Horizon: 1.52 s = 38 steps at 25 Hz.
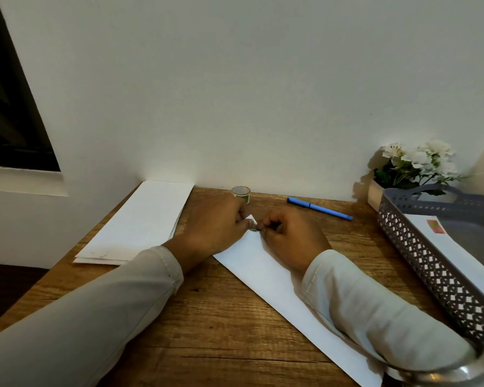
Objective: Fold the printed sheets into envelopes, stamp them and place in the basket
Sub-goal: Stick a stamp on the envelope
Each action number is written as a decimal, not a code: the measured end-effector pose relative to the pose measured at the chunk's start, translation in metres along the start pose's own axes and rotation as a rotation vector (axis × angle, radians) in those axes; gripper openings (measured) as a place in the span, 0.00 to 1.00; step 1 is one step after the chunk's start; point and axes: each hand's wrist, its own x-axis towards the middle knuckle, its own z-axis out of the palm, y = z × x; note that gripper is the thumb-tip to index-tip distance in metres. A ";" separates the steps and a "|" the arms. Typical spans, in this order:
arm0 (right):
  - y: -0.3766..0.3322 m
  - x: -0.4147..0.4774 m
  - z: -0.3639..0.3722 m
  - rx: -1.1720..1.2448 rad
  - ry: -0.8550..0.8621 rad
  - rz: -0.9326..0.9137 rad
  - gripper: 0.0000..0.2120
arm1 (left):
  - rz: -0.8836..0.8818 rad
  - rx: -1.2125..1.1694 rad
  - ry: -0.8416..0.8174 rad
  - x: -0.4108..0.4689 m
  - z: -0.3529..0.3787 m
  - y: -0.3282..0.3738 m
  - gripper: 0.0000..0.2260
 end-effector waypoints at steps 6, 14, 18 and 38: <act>-0.005 -0.004 -0.002 -0.306 -0.059 -0.148 0.15 | 0.034 -0.088 -0.011 -0.002 0.001 -0.007 0.05; -0.011 -0.006 -0.003 -0.501 -0.162 -0.244 0.19 | 0.136 -0.071 -0.024 -0.001 0.010 -0.011 0.08; -0.006 -0.003 -0.002 -0.495 -0.131 -0.269 0.17 | 0.116 -0.069 -0.002 -0.002 0.003 -0.008 0.09; 0.000 -0.002 -0.005 -0.342 -0.142 -0.224 0.17 | 0.056 -0.103 -0.008 -0.007 -0.004 -0.006 0.08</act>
